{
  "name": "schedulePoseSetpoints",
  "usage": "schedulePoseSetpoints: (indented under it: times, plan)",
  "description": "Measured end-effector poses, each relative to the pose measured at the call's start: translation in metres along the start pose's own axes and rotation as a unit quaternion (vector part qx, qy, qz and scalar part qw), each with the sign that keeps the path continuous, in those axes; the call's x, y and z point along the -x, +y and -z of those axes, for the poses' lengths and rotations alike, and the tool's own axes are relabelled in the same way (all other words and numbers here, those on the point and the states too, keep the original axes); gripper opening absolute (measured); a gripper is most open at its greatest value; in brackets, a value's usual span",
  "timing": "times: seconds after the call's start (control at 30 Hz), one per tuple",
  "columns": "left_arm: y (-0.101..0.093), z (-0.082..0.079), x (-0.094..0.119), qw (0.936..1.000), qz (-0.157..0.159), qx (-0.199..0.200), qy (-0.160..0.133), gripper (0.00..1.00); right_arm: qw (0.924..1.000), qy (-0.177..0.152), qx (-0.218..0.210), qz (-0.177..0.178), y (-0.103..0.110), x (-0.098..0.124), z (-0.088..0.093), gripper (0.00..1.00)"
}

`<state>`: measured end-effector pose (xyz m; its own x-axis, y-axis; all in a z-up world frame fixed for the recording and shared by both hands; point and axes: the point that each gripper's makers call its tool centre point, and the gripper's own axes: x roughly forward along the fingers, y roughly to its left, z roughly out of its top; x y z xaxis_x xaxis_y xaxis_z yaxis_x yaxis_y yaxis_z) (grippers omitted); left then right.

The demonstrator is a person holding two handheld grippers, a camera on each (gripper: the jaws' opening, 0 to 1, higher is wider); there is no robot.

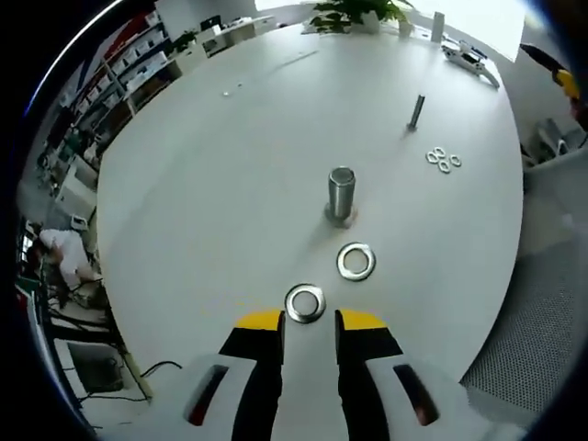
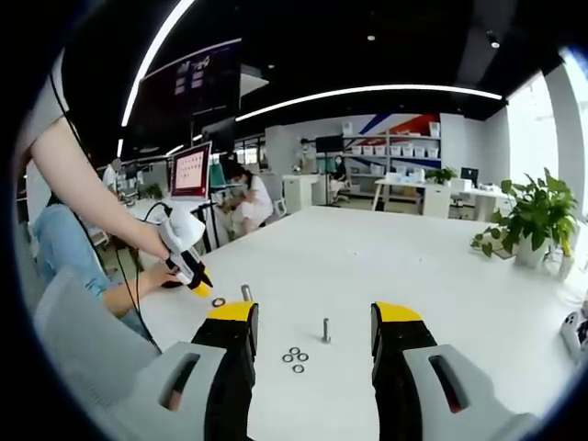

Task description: Place the washer onto the threaded stud by aligning its center hole with the stud, sliding it down to the base, and recovering from edge contact or off-axis alignment until the washer reaches the visible bottom stop.

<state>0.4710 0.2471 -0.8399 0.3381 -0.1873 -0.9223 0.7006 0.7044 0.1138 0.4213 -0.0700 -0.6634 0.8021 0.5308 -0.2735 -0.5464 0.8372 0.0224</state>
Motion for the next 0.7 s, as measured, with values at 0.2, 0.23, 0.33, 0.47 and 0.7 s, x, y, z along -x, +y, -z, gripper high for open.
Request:
schedulePoseSetpoints:
  times: [0.2, 0.23, 0.33, 0.47, 0.7]
  plan:
    - [0.001, 0.004, -0.007, 0.9998, 0.006, -0.007, 0.018, 0.19, 1.0, 0.001, -0.003, 0.001, -0.001, 0.0, 0.001, 0.52]
    - [0.001, 0.006, -0.008, 0.9997, 0.007, -0.006, 0.022, 0.19, 1.0, 0.001, -0.003, 0.001, -0.001, -0.001, 0.001, 0.52]
    - [0.001, 0.009, -0.012, 0.9995, 0.018, 0.005, 0.027, 0.19, 1.0, 0.001, -0.003, 0.001, -0.001, -0.001, 0.001, 0.52]
    - [0.002, 0.015, -0.016, 0.9991, 0.022, 0.006, 0.037, 0.18, 1.0, 0.002, -0.003, 0.001, -0.001, 0.0, 0.001, 0.52]
    - [0.005, 0.018, -0.022, 0.9986, 0.025, 0.011, 0.045, 0.18, 1.0, 0.003, -0.004, 0.005, -0.003, 0.0, 0.002, 0.52]
